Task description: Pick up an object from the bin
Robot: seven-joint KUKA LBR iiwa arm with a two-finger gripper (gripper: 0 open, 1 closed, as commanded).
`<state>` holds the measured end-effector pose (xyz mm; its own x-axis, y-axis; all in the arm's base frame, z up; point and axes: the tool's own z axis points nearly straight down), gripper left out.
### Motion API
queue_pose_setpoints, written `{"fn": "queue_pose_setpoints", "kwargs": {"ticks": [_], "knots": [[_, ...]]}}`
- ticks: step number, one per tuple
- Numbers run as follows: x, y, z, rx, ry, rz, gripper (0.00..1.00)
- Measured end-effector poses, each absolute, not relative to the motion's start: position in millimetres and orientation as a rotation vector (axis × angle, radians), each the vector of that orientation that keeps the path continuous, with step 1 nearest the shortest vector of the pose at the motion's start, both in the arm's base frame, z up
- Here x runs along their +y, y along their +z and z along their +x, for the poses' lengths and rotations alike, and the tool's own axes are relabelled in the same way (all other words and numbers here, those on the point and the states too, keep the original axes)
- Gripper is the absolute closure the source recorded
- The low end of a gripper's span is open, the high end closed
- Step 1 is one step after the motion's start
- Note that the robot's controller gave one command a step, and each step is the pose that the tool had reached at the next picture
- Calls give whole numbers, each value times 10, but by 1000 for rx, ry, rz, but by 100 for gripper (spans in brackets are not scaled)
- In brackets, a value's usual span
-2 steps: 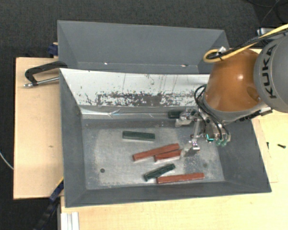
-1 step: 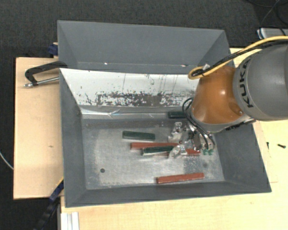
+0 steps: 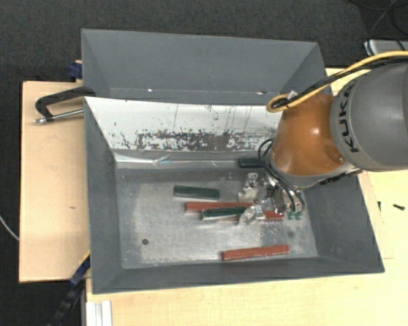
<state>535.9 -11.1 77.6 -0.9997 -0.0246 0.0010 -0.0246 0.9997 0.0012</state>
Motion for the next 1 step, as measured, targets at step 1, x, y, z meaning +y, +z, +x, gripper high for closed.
{"fn": "queue_pose_setpoints", "kwargs": {"ticks": [1], "knots": [[43,1879,5406,-3144,-1,127,100]]}}
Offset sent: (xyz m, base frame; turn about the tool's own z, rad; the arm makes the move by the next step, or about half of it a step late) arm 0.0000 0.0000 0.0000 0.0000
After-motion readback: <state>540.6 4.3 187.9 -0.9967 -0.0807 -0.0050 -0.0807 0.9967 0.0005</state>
